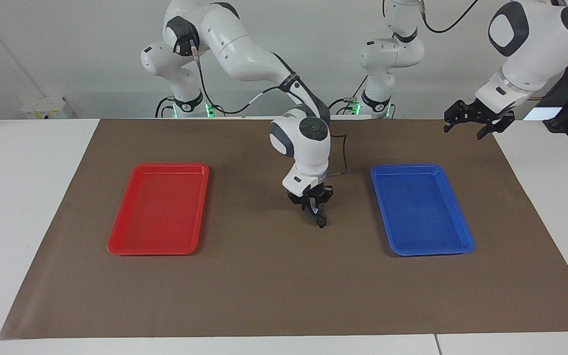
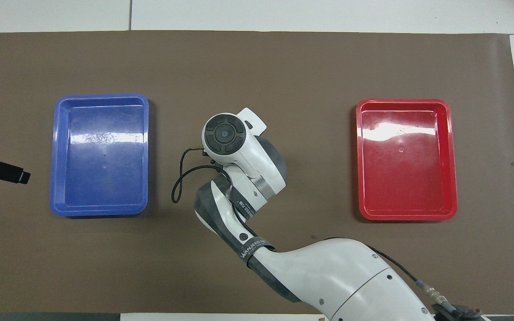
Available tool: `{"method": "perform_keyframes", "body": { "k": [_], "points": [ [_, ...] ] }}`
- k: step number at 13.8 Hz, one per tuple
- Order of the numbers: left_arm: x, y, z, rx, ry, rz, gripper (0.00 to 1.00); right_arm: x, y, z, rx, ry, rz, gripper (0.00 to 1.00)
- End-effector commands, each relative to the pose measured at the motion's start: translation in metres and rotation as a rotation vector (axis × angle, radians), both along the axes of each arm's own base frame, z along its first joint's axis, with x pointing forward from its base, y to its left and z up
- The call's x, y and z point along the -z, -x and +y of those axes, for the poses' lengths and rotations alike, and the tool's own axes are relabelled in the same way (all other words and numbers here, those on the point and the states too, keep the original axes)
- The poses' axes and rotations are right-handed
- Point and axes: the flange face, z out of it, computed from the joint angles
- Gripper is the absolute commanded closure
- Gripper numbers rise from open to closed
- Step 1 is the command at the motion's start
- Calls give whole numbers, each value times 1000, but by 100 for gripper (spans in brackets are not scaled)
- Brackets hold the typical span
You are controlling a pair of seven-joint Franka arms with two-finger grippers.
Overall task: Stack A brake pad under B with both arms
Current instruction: 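Lower the held brake pad onto the placed pad with the right gripper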
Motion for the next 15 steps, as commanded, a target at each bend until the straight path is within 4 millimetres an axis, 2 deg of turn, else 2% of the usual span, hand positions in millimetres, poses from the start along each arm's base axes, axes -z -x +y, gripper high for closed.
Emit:
{"method": "perform_keyframes", "body": {
  "k": [1, 6, 12, 13, 14, 15],
  "points": [
    [1, 2, 1, 3, 0, -1, 0, -10, -12, 4, 9, -46, -75, 100],
    [0, 3, 1, 3, 0, -2, 0, -4, -16, -1, 0, -30, -95, 100],
    [0, 3, 1, 3, 0, -2, 0, 3, -10, 2, -2, -26, -76, 100],
    [1, 2, 1, 3, 0, -1, 0, 3, -12, 0, 0, -28, -78, 97],
    [0, 3, 1, 3, 0, -2, 0, 3, -13, -2, 6, -31, -75, 75],
    [1, 2, 1, 3, 0, -1, 0, 5, -10, 1, 5, -32, -71, 29]
  ]
}}
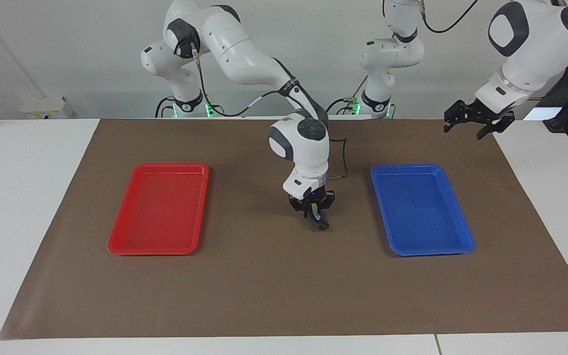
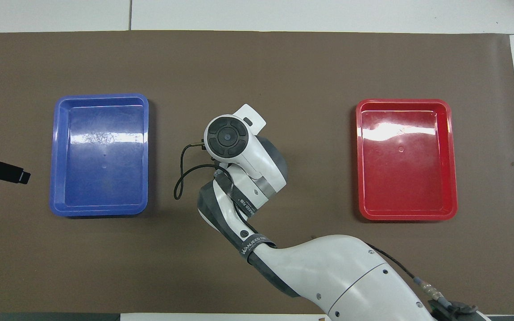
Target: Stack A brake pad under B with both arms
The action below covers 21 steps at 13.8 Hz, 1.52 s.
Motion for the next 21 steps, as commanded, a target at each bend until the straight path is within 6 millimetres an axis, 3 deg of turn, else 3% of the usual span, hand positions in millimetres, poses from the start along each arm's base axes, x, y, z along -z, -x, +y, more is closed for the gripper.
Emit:
{"method": "perform_keyframes", "body": {
  "k": [1, 5, 7, 9, 14, 18, 21],
  "points": [
    [0, 3, 1, 3, 0, -3, 0, 0, 4, 5, 5, -13, 0, 0],
    [0, 3, 1, 3, 0, -3, 0, -11, 8, 2, -1, 10, 25, 0],
    [0, 2, 0, 4, 0, -3, 0, -44, 2, -18, 8, 31, 33, 0],
    [0, 3, 1, 3, 0, -3, 0, -82, -12, -54, 63, 42, 32, 0],
    [0, 3, 1, 3, 0, -3, 0, -174, -53, -233, 252, 41, -28, 0],
    [0, 3, 1, 3, 0, -3, 0, -227, -53, -332, 275, 71, -1, 0],
    [0, 3, 1, 3, 0, -3, 0, -272, -31, -396, 245, 94, 30, 0]
  ]
}}
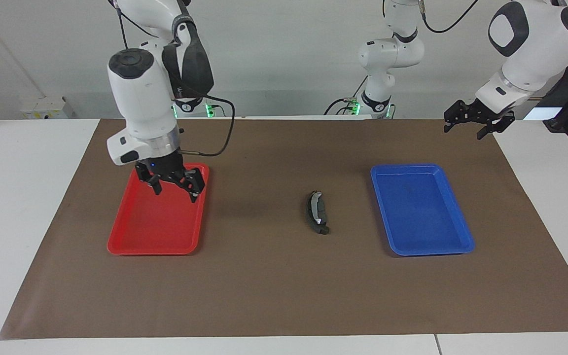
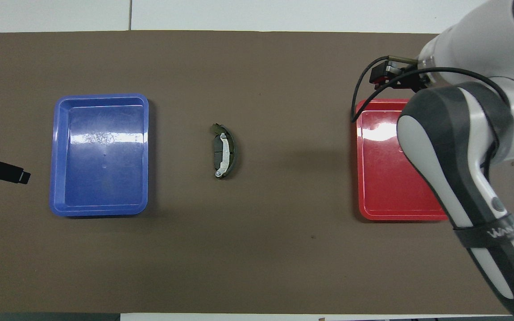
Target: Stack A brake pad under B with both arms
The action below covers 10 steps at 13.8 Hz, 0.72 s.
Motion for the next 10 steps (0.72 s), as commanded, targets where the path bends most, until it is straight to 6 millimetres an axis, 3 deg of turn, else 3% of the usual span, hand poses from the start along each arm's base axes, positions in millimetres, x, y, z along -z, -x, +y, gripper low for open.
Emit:
{"method": "perform_keyframes", "body": {
  "k": [1, 5, 10],
  "points": [
    [1, 2, 1, 3, 0, -1, 0, -36, 29, -47, -46, 17, 21, 0],
    [0, 3, 1, 3, 0, -3, 0, -76, 63, -95, -25, 5, 119, 0],
    [0, 3, 1, 3, 0, -3, 0, -70, 74, -105, -91, -1, 169, 0]
  ]
}}
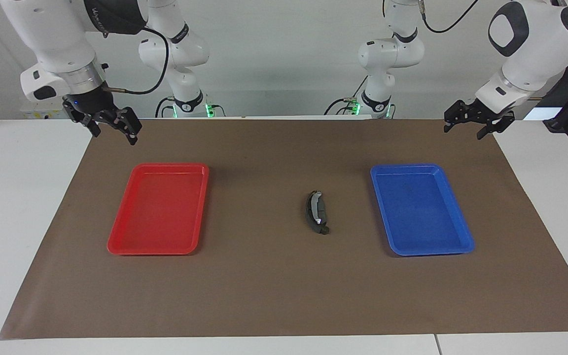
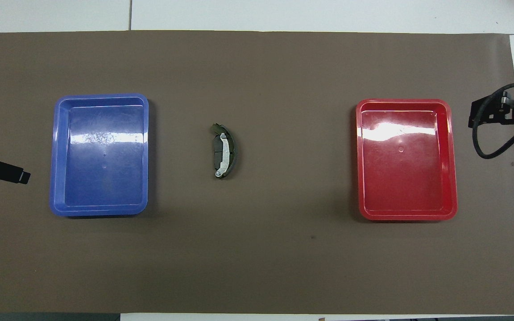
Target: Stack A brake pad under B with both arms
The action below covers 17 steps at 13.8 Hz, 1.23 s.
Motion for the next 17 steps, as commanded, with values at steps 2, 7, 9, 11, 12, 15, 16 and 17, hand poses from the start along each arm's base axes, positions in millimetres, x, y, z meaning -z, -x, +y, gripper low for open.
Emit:
{"method": "perform_keyframes", "body": {
  "k": [2, 7, 9, 11, 12, 15, 16, 17],
  "points": [
    [0, 3, 1, 3, 0, -3, 0, 2, 6, -12, -47, -13, 27, 0],
    [0, 3, 1, 3, 0, -3, 0, 5, 15, 10, -40, -8, 28, 0],
    [1, 2, 1, 3, 0, -1, 0, 5, 13, 4, -32, -9, 25, 0],
    [0, 3, 1, 3, 0, -3, 0, 4, 13, 0, -35, -10, 24, 0],
    [0, 3, 1, 3, 0, -3, 0, 3, 13, 0, -36, -9, 26, 0],
    [0, 3, 1, 3, 0, -3, 0, -1, 12, 2, -62, -11, 16, 0],
    [0, 3, 1, 3, 0, -3, 0, -1, 11, 2, -64, -11, 15, 0],
    [0, 3, 1, 3, 0, -3, 0, -1, 11, 2, -64, -11, 13, 0]
  ]
}}
